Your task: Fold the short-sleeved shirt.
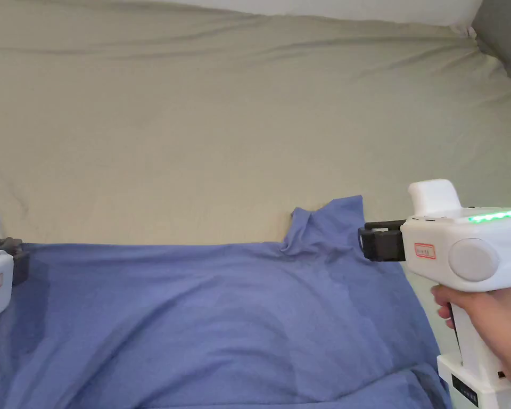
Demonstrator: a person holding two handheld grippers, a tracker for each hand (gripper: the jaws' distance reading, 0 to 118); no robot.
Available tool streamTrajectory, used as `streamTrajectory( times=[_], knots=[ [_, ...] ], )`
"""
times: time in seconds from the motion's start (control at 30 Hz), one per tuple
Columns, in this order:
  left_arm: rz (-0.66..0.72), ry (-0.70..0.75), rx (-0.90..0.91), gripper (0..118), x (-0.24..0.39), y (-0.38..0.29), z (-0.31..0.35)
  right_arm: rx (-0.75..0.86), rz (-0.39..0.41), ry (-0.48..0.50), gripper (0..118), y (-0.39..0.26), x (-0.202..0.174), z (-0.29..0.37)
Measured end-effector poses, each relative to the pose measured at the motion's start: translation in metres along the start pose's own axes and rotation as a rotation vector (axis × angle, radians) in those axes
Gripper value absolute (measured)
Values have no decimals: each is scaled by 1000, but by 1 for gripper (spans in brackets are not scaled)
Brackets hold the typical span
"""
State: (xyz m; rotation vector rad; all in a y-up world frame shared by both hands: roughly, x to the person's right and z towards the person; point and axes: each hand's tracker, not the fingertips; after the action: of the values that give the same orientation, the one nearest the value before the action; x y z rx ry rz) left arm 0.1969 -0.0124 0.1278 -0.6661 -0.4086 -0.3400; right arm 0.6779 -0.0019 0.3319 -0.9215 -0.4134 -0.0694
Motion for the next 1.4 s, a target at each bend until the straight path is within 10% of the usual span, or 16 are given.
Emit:
streamTrajectory(
  times=[0.37, 0.47, 0.53, 1.4],
  knots=[
    [-62, 27, 32, 2, 0, -12, 34, -257, -149, -55, 113, -25, 20, -109],
    [-64, 37, 20, 2, -3, -16, 30, -202, -40, 35, 69, -24, 7, -90],
    [-42, 31, 7, 2, -6, -17, 28, -206, 46, 18, 5, -20, -3, -85],
    [-80, 30, -70, 2, -25, -88, 155, -207, 120, 107, 5, -117, 5, 147]
  ],
)
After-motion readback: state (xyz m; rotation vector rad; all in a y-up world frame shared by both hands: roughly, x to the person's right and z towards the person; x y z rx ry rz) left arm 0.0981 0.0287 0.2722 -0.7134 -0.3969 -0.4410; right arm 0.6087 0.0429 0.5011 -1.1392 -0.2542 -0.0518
